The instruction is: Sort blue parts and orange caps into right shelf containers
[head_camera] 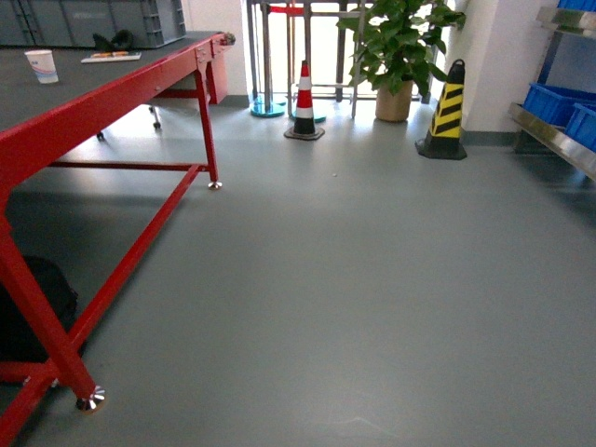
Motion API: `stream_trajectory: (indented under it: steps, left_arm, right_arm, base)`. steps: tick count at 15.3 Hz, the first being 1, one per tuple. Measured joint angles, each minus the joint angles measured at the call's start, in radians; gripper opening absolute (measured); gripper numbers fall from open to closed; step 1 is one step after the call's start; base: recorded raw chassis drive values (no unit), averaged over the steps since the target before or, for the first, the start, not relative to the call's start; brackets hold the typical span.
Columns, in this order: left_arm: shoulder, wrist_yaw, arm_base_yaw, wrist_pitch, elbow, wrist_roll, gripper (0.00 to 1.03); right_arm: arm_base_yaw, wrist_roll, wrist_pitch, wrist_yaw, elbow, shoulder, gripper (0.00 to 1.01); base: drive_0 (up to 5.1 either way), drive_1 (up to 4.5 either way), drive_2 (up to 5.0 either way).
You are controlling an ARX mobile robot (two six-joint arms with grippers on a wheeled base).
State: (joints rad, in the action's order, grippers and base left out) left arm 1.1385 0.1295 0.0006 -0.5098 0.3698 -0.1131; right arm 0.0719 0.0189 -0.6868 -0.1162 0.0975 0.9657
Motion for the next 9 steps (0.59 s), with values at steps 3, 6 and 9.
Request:
stream_trajectory:
  steps: [3, 6, 9]
  left_arm:
    - [0.002, 0.003, 0.003, 0.006, 0.0, 0.0, 0.44]
    - [0.001, -0.003, -0.001, 0.0, 0.0, 0.0, 0.44]
    - [0.001, 0.001, 0.0, 0.0, 0.0, 0.0, 0.44]
  right_arm:
    - [0.001, 0.0, 0.0, 0.002, 0.0, 0.003, 0.42]
    - [0.0, 0.0, 0.0, 0.0, 0.0, 0.001, 0.42]
    - [0.0, 0.0, 0.0, 0.001, 0.0, 0.001, 0.42]
  base:
    - [-1.4, -1.41, -1.4]
    - [-1.8, -1.8, -1.8]
    - [-1.8, -1.84, -1.8]
